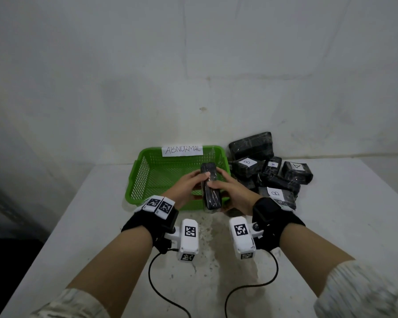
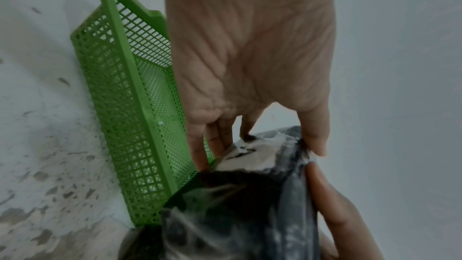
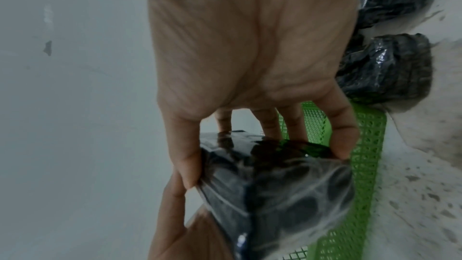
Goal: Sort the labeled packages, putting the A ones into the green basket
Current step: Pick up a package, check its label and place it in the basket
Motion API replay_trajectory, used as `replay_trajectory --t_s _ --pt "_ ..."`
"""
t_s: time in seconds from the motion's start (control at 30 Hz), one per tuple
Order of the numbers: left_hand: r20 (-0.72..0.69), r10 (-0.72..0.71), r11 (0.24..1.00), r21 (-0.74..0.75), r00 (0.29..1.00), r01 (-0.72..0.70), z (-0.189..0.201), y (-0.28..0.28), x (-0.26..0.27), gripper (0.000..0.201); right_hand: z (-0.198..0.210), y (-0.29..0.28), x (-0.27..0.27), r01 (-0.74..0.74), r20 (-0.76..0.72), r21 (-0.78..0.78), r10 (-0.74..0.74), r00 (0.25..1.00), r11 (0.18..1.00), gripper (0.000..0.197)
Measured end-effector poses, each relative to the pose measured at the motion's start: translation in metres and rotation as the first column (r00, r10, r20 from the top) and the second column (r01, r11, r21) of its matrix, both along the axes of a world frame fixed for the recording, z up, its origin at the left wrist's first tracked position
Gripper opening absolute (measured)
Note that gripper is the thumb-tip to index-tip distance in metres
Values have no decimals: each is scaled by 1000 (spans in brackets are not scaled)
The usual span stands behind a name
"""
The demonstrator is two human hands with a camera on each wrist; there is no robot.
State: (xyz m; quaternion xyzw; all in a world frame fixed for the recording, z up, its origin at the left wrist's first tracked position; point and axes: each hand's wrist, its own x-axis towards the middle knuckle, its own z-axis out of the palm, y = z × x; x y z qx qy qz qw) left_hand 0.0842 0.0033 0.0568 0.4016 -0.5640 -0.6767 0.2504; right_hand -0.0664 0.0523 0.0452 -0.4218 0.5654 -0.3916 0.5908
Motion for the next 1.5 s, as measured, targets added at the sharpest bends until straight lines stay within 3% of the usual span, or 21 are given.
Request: replay_trajectory --t_s 0.27,0.5,0.63,0.8,0.97,1.1,1.23,1.37,1.5 --pt "-52 76 997 0 996 -76 0 3 -3 44 6 3 -1 -41 12 -18 42 999 999 78" --pt "-25 37 999 22 999 -36 -3 2 -2 65 10 4 1 -56 35 -13 57 998 998 87" --pt "-60 64 997 52 996 -61 -5 2 -1 61 9 4 -2 -74 104 -11 75 992 997 94" --pt "-96 38 996 86 995 -30 -5 6 0 63 7 1 -1 -19 91 -15 20 996 1000 87" --pt "-158 134 988 93 978 -121 -9 3 4 61 6 4 -1 -40 217 -21 44 975 999 87" --pt "-97 59 995 91 993 -50 -6 4 2 48 10 4 2 -88 -18 -50 88 996 995 62" --pt "-37 -8 990 142 999 13 -5 7 4 40 14 5 0 -75 -196 -55 62 979 996 54" --pt "-4 -57 986 158 998 57 -12 0 8 90 11 6 -1 -145 -264 -2 139 955 989 59" --pt "14 -48 990 130 999 45 -14 -6 10 83 14 7 1 -160 -213 71 171 962 985 45"
